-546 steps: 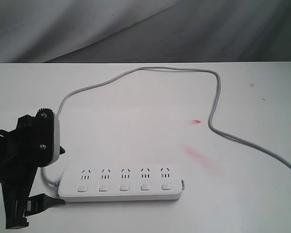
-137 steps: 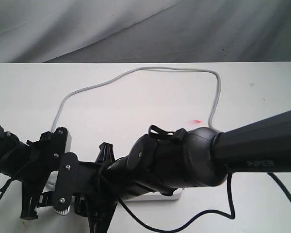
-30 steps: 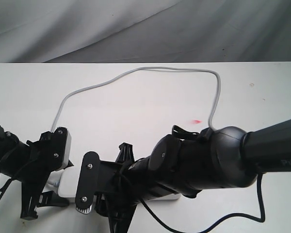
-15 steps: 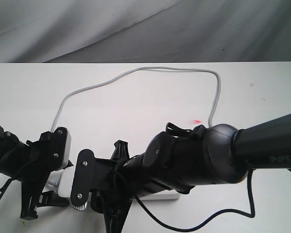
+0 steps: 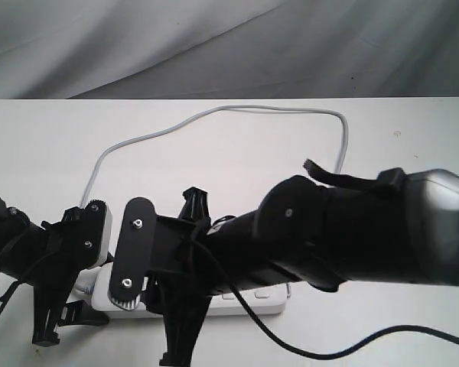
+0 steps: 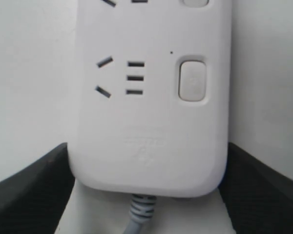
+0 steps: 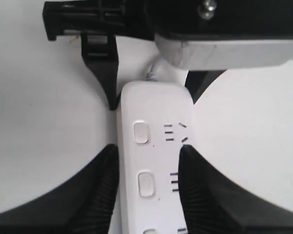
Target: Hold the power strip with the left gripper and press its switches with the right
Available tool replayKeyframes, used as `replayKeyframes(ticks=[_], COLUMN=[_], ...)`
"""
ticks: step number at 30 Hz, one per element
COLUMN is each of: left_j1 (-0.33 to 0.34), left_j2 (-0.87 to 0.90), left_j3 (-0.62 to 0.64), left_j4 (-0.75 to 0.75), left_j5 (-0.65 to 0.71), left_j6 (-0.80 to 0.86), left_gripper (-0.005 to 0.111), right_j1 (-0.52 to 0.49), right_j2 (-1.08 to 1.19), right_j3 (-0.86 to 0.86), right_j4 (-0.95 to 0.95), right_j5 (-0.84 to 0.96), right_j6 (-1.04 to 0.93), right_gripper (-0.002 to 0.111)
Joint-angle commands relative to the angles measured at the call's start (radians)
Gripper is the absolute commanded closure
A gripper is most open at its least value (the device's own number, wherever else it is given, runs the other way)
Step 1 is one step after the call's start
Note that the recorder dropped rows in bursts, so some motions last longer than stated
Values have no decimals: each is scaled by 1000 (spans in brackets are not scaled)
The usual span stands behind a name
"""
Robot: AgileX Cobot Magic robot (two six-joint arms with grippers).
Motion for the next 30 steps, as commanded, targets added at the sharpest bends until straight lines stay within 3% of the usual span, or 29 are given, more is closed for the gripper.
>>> replayKeyframes(ticks=[1, 16, 30], left_j1=[2, 2, 2], left_j2=[3, 3, 3], left_j3=[-2, -2, -2], left_j4=[18, 18, 18], left_j5=[-30, -33, -33], left_j6=[8, 8, 8], left_gripper=[52, 52, 52], right_j1=[-9, -51, -51], right_j2=[-64, 0, 70], right_j3=[106, 156, 68], right_j4=[14, -16, -48], right_j5=[-31, -46, 3], right_j6=[6, -24, -26], right_gripper=[71, 71, 71])
